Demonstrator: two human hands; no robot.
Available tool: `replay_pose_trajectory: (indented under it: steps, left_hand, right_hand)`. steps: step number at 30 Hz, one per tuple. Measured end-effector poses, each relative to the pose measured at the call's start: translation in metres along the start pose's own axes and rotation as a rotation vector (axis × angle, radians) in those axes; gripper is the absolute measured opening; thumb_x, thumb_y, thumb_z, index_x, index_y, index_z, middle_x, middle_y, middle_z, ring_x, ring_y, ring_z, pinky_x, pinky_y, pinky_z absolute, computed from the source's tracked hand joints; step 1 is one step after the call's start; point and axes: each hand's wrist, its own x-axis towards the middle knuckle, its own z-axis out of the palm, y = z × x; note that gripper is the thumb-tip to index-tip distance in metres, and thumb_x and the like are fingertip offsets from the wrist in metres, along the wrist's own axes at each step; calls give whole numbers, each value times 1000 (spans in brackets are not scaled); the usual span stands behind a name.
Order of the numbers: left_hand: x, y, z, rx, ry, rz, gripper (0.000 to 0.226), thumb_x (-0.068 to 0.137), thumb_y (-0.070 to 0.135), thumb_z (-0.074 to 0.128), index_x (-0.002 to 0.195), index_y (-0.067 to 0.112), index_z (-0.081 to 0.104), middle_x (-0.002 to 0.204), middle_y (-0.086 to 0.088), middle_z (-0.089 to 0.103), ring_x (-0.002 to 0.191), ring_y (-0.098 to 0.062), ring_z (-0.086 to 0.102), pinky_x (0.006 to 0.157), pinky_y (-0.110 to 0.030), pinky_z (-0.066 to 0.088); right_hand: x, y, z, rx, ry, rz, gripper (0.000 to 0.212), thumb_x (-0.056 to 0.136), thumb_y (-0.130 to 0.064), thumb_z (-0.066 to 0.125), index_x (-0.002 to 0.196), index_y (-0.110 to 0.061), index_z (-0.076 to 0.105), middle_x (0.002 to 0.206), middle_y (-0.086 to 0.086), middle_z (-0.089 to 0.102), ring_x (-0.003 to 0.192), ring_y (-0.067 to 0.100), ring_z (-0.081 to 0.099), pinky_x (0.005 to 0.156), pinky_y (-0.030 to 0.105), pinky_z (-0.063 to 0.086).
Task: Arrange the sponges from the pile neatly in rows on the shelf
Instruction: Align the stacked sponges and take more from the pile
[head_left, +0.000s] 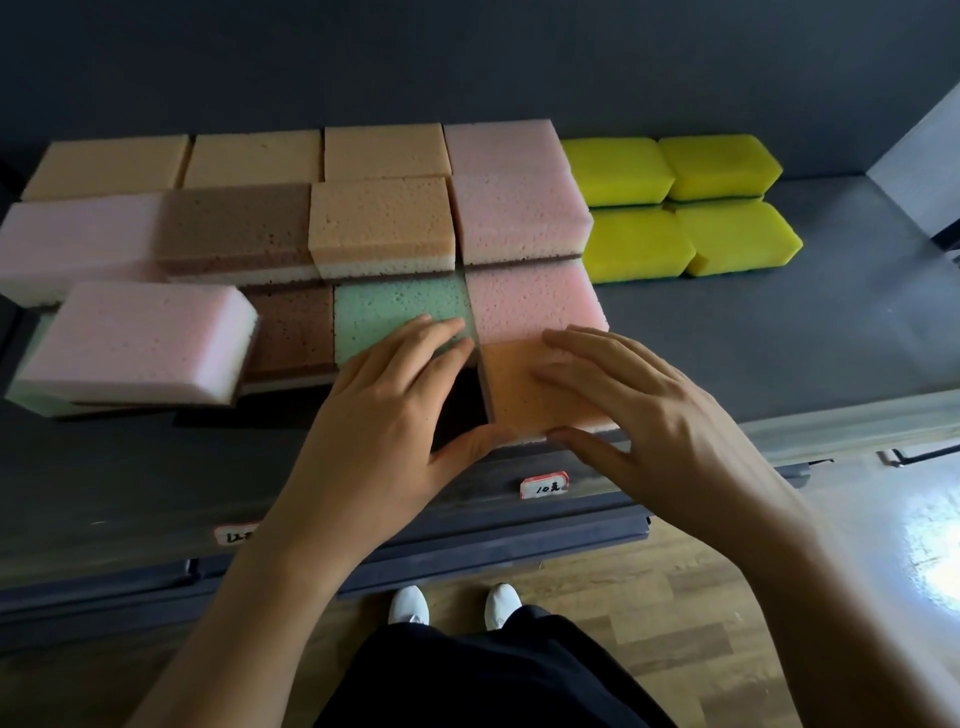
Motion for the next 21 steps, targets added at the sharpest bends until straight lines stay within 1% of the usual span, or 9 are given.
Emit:
replay_pose_trajectory:
  steps: [5, 8, 10, 12, 13, 16, 19, 21]
  left_hand:
    - [-1, 3, 1, -7, 7, -15, 75, 92, 64, 35, 140, 8, 47, 148, -3, 42, 141, -19, 34, 114, -36, 30]
    - [-1, 5, -4, -3, 11, -18, 75, 92, 65, 34, 139, 7, 49, 148, -4, 44, 139, -19, 38, 111, -37, 35]
    - [-3, 8, -11, 38, 43, -23, 70, 94, 60, 40, 137, 6, 51, 146, -6, 46, 136, -21, 43, 109, -37, 37]
    - [-7, 12, -22, 70, 94, -29, 59, 95, 50, 52, 135, 6, 53, 145, -8, 47, 133, -22, 46, 109, -38, 39]
    - [-11, 13, -27, 72, 120, -30, 56, 95, 46, 54, 135, 6, 54, 145, -7, 47, 133, -21, 46, 108, -38, 41]
    - [-28, 10, -43, 74, 174, -45, 53, 94, 43, 53, 134, 8, 54, 144, -6, 48, 132, -19, 46, 106, -39, 43]
    - [-49, -5, -59, 117, 229, -108, 53, 93, 41, 56, 134, 8, 55, 142, -6, 49, 132, -19, 46, 105, -39, 44]
    - [-61, -21, -70, 157, 267, -159, 51, 94, 38, 61, 134, 7, 55, 140, -6, 50, 131, -20, 47, 105, -40, 44]
  right_hand:
    - [0, 0, 0, -4, 5, -7, 50, 88, -37, 66, 134, -19, 58, 144, -3, 51, 134, 17, 46, 104, 42, 47]
    - [1, 0, -3, -7, -15, -17, 51, 89, -40, 65, 135, -20, 57, 145, -3, 49, 136, 17, 44, 105, 44, 45]
    - [4, -3, -8, 9, -18, -27, 51, 91, -47, 61, 134, -21, 57, 147, -3, 47, 138, 18, 40, 106, 46, 43]
    - [10, -8, -14, 20, 15, -37, 49, 92, -50, 57, 132, -22, 59, 148, -3, 46, 139, 18, 39, 106, 46, 43]
    - [15, -13, -16, 33, 36, -40, 47, 92, -49, 56, 131, -22, 60, 147, -4, 46, 137, 18, 40, 105, 46, 44]
    - [32, -31, -15, 81, 59, -71, 46, 93, -47, 54, 130, -22, 60, 144, -5, 48, 133, 16, 44, 102, 42, 45]
    - [53, -55, -4, 116, 58, -121, 43, 94, -48, 55, 129, -23, 60, 142, -6, 49, 133, 14, 44, 100, 41, 47]
    - [67, -71, 4, 124, 60, -159, 41, 94, -45, 58, 128, -22, 61, 141, -5, 51, 131, 14, 47, 101, 35, 46]
